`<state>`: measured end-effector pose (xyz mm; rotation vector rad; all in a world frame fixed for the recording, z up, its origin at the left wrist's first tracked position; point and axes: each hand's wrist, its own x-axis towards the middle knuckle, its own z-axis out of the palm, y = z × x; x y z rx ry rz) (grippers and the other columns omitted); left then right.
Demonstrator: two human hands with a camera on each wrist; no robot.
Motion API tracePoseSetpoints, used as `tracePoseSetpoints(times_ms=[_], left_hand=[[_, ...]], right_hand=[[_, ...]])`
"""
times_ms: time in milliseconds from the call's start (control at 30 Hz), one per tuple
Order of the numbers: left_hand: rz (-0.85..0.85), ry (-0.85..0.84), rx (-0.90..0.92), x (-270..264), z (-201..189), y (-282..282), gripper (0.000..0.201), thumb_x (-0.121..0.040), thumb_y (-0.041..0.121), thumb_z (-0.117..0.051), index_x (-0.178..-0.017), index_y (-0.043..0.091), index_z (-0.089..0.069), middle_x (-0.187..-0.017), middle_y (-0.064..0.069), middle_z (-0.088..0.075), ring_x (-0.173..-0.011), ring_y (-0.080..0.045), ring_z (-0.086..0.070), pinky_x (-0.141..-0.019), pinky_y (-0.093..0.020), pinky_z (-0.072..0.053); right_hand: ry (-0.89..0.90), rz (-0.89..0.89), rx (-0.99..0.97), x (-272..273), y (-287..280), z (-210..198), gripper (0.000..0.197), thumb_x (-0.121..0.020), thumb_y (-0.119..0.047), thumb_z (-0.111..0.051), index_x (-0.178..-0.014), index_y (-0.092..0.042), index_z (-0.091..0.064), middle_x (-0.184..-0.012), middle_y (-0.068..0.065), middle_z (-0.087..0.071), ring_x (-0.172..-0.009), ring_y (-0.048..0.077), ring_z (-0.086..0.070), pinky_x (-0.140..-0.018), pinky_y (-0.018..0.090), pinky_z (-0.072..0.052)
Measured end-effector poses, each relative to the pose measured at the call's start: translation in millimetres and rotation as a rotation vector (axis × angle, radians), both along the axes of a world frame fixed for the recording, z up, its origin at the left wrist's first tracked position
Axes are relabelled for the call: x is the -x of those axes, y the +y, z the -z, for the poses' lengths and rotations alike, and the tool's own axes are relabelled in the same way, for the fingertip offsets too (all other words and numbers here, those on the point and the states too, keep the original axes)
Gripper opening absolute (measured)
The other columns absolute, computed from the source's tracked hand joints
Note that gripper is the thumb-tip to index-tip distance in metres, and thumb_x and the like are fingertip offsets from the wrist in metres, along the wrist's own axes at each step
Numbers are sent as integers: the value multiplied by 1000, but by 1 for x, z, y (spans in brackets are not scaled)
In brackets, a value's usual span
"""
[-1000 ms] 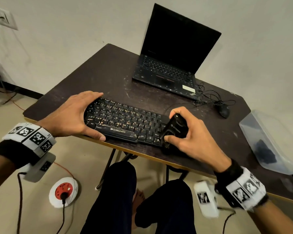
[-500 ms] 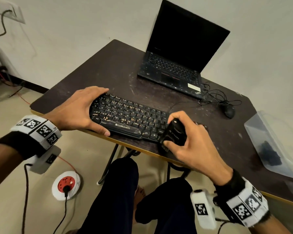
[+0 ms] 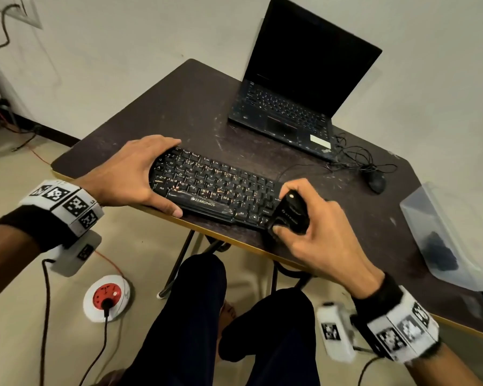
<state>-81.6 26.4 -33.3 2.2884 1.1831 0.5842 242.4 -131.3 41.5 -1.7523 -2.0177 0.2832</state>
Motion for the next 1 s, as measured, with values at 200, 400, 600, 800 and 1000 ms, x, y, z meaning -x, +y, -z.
tracePoseSetpoints(times_ms=[200,400,600,800,1000], left_hand=[[-4,11,-4,0,1,-2,146,-35,89,-77,-159,25,-33,-157,2,-41,-138,-13,-35,-116,-34,-26],[-13,28,-22,1,3,2,147,-35,92,-76,-159,24,-33,-157,1,-41,-141,-19,-37,-119,-38,-28],[-6,45,-20,-1,3,3,147,-36,92,-76,-159,25,-32,-157,1,-40,-142,-19,-37,-121,-42,-28],[0,40,-33,-1,3,3,146,-37,91,-75,-159,22,-33,-157,0,-42,-142,-19,-37,-118,-35,-24],[-1,37,-15,1,4,2,148,-35,93,-74,-159,25,-32,-158,1,-40,-142,-19,-35,-119,-36,-24]], right_hand=[[32,14,0,2,0,1,53,-80,-12,-86,-112,-34,-50,-74,-3,-69,-62,15,-67,-61,35,-56],[69,68,-34,-1,3,1,52,-80,-13,-87,-112,-32,-51,-75,-3,-67,-65,18,-67,-64,41,-56],[52,148,-66,2,7,2,53,-80,-13,-86,-113,-33,-50,-74,-9,-67,-63,12,-67,-62,30,-56],[28,192,-139,15,13,8,49,-81,-12,-81,-115,-29,-50,-71,-8,-66,-59,6,-64,-59,27,-52],[22,192,-78,29,0,10,51,-80,-14,-82,-114,-33,-49,-63,-6,-63,-62,7,-64,-54,15,-44]])
